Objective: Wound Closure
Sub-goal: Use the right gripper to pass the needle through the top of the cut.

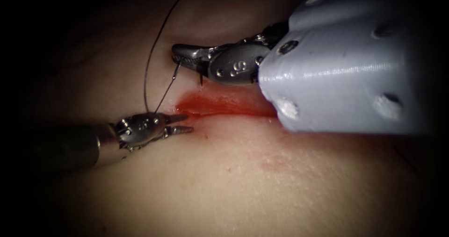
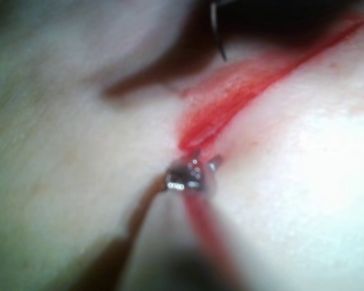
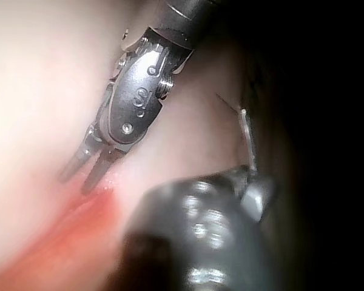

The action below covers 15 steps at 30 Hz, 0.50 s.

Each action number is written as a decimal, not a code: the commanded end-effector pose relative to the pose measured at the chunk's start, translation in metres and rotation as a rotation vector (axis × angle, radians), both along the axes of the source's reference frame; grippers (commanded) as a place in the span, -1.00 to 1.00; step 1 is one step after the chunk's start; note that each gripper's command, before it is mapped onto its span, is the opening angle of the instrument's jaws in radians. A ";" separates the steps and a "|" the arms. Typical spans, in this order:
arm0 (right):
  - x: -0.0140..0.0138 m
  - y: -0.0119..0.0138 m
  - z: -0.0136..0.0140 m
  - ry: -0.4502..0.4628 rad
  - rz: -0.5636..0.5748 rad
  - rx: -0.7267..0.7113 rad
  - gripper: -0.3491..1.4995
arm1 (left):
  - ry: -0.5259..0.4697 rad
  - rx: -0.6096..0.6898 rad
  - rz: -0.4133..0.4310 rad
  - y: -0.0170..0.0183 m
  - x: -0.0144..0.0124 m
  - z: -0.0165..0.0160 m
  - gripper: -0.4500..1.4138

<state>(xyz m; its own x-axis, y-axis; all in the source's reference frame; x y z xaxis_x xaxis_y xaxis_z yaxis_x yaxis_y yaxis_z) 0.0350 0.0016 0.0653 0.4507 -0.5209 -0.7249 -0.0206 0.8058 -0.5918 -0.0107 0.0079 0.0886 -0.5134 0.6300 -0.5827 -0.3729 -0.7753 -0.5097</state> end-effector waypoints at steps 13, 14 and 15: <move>0.0005 -0.0005 0.0028 -0.004 0.010 -0.024 -1.00 | -0.002 0.002 0.002 -0.0002 -0.0006 0.0006 -0.51; 0.0005 -0.0005 0.0030 -0.004 0.010 -0.026 -1.00 | -0.002 0.002 0.002 -0.0003 -0.0006 0.0006 -0.51; 0.0005 -0.0006 0.0032 -0.005 0.010 -0.028 -1.00 | -0.002 0.002 0.002 -0.0002 -0.0006 0.0006 -0.51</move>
<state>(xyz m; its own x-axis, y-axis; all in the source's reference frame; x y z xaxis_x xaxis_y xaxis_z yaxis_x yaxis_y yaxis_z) 0.0350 0.0011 0.0680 0.4608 -0.5376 -0.7062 -0.0240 0.7878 -0.6154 -0.0107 0.0080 0.0885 -0.5139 0.6299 -0.5823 -0.3719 -0.7753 -0.5104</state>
